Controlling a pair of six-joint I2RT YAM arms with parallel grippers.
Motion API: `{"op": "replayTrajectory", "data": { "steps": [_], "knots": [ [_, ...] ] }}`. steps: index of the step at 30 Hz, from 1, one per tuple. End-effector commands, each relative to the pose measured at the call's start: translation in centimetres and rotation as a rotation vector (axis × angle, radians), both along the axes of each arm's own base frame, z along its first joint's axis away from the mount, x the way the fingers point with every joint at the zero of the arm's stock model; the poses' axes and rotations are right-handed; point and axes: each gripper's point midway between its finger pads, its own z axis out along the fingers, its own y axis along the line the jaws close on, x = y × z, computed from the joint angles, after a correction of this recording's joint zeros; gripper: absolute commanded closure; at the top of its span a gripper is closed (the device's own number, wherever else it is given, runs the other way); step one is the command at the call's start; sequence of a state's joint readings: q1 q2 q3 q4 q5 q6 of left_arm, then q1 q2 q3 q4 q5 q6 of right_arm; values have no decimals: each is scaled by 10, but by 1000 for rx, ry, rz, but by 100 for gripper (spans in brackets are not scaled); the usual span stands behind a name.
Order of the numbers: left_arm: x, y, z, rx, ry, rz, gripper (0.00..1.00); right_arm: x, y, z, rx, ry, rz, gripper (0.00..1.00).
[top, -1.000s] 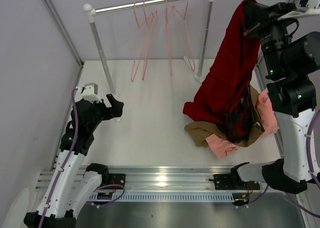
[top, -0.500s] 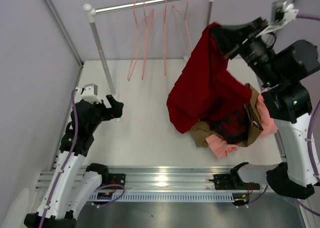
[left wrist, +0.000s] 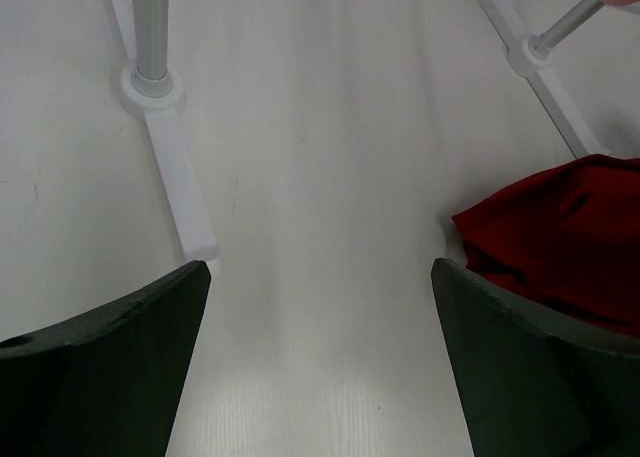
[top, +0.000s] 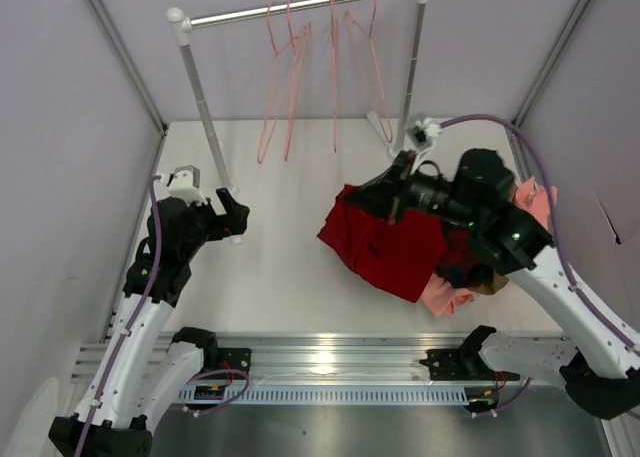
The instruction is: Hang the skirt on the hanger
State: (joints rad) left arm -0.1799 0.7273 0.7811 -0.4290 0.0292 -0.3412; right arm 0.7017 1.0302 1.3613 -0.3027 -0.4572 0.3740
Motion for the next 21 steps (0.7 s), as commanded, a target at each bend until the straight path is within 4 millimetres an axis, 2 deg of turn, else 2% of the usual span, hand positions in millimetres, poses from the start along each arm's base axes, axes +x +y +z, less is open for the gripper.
{"op": "replayTrajectory", "data": {
  "steps": [1,3,4,5,7,8,10,11,12,13,14,15,16,17,18,19,20,21],
  "knots": [
    [4,1,9,-23,-32,19,1,-7,33,-47,-104,68,69,100],
    [3,3,7,-22,-26,28,1,-14,52,-72,-149,92,118,100],
    [3,3,8,-22,-28,31,1,-14,59,-81,-169,100,123,100],
    [3,4,7,-20,-26,37,1,-10,72,-99,-210,114,141,100],
    [2,4,7,-21,-22,38,1,-17,90,-117,-252,123,194,100],
    [3,10,6,-9,-21,67,1,-15,102,-137,-292,145,215,100],
    [3,13,5,-4,-18,86,1,-19,118,-153,-333,139,255,100],
    [2,15,3,-3,-9,98,1,-16,129,-179,-389,171,266,100],
    [3,19,2,4,-4,123,1,-17,132,-192,-436,184,280,100],
    [2,22,0,7,7,137,1,-15,138,-193,-453,184,284,100],
    [2,23,-3,8,20,151,1,-10,144,-215,-511,223,274,88],
    [2,26,-4,12,24,166,1,-8,145,-221,-542,236,270,73],
    [1,27,-7,18,40,172,1,-9,141,-223,-582,256,269,49],
    [2,28,-8,20,45,177,1,-9,139,-226,-606,265,264,36],
    [2,28,-8,22,48,178,1,-4,134,-224,-619,256,228,27],
    [2,28,-8,21,47,175,1,-4,128,-222,-631,254,210,3],
    [2,27,-8,22,47,168,1,-2,122,-218,-631,248,188,0],
    [2,25,-8,21,45,160,1,0,112,-199,-602,227,157,1]
  ]
}}
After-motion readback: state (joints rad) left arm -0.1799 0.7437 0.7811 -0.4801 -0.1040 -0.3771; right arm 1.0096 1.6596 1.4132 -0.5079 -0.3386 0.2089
